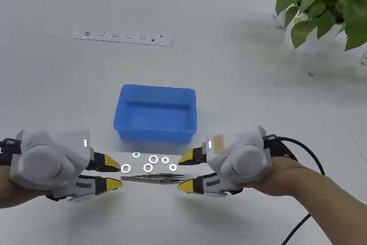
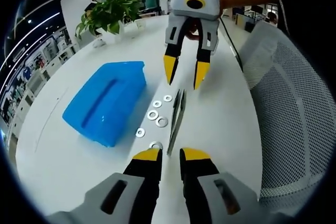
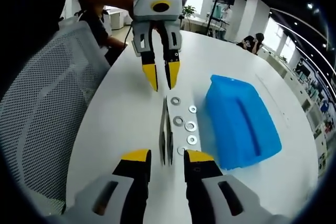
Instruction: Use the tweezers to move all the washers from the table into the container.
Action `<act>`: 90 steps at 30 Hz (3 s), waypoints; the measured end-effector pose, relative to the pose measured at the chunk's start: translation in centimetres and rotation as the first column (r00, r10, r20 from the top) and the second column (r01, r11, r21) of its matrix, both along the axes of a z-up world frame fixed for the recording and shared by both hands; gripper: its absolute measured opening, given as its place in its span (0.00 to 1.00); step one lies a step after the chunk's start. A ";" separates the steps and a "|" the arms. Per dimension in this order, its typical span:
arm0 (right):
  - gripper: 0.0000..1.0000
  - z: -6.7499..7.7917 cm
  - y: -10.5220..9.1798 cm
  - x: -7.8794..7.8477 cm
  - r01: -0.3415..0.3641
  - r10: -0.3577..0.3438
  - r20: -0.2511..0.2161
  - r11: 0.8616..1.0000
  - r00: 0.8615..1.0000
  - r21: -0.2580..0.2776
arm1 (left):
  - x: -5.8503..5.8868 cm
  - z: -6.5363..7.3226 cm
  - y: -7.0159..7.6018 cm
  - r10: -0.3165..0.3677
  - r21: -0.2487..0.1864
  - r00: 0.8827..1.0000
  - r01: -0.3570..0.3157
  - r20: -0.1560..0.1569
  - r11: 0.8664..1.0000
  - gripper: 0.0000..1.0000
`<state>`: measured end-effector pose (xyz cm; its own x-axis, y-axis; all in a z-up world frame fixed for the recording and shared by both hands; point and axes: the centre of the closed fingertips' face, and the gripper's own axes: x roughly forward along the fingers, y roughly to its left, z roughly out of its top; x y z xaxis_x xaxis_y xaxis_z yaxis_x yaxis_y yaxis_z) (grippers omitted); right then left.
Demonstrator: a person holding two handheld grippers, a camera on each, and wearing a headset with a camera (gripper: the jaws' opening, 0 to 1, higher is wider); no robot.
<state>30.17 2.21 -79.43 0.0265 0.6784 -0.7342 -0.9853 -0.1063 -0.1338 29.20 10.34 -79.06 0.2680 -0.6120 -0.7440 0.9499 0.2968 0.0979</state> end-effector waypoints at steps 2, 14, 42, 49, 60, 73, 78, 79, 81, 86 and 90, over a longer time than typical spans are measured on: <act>0.26 -0.2 0.3 0.0 -0.014 0.014 0.000 1.000 1.000 -0.009 | 0.1 -0.1 -0.1 -0.009 0.006 1.000 0.009 -0.002 1.000 0.17; 0.20 -1.4 2.0 -0.6 -0.080 0.079 -0.015 0.996 0.997 -0.031 | 0.6 -1.1 -0.2 -0.034 0.029 0.999 0.034 -0.017 0.999 0.11; 0.12 -2.1 2.6 -0.2 -0.056 0.053 -0.055 0.997 0.997 -0.051 | 0.4 -2.1 -0.7 -0.100 0.048 0.993 0.103 -0.062 0.994 0.05; 0.12 -2.1 2.6 -0.2 -0.054 0.052 -0.048 0.997 0.997 -0.054 | 0.3 -1.1 -0.7 -0.097 0.046 0.992 0.100 -0.075 0.994 0.05; 0.12 -2.1 2.5 -0.4 -0.057 0.054 -0.048 0.997 0.997 -0.055 | -0.4 0.7 -1.2 -0.101 0.017 0.991 0.103 -0.088 0.995 0.05; 0.11 -1.7 2.5 -0.5 -0.059 0.057 -0.040 0.997 0.998 -0.052 | -0.4 3.1 -1.9 -0.089 -0.027 0.995 0.088 -0.053 0.996 0.05; 0.10 -0.9 2.8 -0.2 -0.052 0.051 -0.028 0.998 0.998 -0.038 | -0.2 4.5 -2.0 -0.090 -0.036 0.996 0.089 -0.027 0.995 0.05; 0.10 -0.7 2.8 -0.1 -0.049 0.048 -0.026 0.998 0.998 -0.035 | -0.1 4.7 -1.9 -0.089 -0.039 0.996 0.088 -0.023 0.995 0.05; 0.10 -0.3 3.0 0.1 -0.048 0.047 -0.021 0.998 0.999 -0.028 | 0.1 5.2 -1.8 -0.086 -0.048 0.996 0.085 -0.012 0.995 0.05; 0.10 0.5 3.6 0.3 -0.044 0.044 -0.013 0.999 0.999 -0.010 | 0.4 6.7 -1.9 -0.089 -0.059 0.996 0.089 0.012 0.994 0.05; 0.10 0.7 3.8 0.4 -0.042 0.042 -0.013 0.999 0.999 -0.003 | 0.5 7.1 -1.9 -0.096 -0.058 0.995 0.097 0.025 0.994 0.05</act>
<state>30.54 5.99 -78.73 -0.0114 0.6763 -0.7365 -0.9816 -0.1481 -0.1208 29.75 8.42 -71.94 0.2213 -0.6784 -0.7005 0.9722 0.2095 0.1042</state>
